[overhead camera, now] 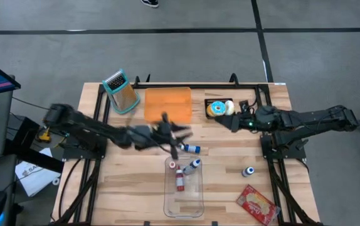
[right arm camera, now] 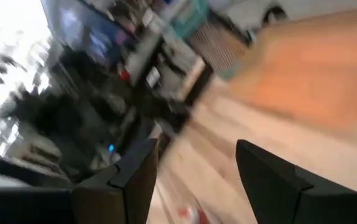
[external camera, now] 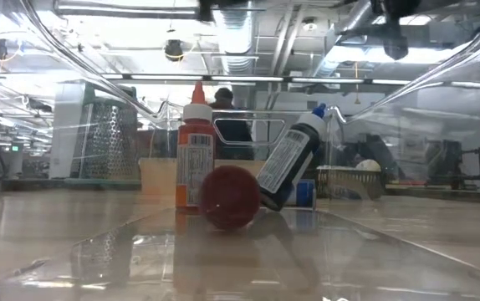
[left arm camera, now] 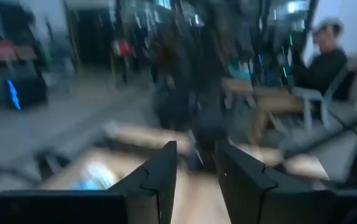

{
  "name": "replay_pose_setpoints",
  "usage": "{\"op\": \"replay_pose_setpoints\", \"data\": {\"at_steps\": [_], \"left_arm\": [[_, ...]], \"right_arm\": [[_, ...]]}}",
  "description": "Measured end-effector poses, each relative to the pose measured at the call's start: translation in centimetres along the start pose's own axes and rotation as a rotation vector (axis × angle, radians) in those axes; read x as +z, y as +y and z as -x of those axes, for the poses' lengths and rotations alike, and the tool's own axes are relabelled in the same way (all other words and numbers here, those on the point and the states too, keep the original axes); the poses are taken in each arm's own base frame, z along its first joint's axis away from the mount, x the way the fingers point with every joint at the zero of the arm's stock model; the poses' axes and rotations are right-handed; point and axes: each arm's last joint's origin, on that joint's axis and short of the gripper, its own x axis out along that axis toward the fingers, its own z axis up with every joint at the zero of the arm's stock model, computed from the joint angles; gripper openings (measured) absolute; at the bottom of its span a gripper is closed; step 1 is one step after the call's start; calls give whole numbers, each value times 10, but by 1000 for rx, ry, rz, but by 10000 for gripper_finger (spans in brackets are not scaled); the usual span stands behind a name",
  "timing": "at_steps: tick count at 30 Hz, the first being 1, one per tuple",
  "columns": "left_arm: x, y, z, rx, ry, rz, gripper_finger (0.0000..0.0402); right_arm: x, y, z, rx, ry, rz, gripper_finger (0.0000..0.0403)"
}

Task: Pick & Place Food Item
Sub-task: Put the right blue food coloring bottle into the transparent bin

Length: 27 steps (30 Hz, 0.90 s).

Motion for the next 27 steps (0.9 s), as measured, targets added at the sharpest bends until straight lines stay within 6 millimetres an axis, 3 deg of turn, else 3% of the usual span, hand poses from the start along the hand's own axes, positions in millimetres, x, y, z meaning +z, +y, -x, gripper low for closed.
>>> {"op": "replay_pose_setpoints", "data": {"at_steps": [4,8,14,17,27], "left_arm": [[51,32,28,63,-73,-59,105],[75,60,58,119,-19,-95,106],[88,76,87,146,26,-86,106],[88,78,90,155,35,-65,106],[79,74,81,156,71,-24,104]], "right_arm": [[-20,-12,8,-172,264,-13,209],[-40,-21,25,-422,531,-14,209],[-59,-7,43,-686,716,-11,209],[-73,-3,46,-830,762,15,209],[-124,1,35,-987,676,-79,229]]}}
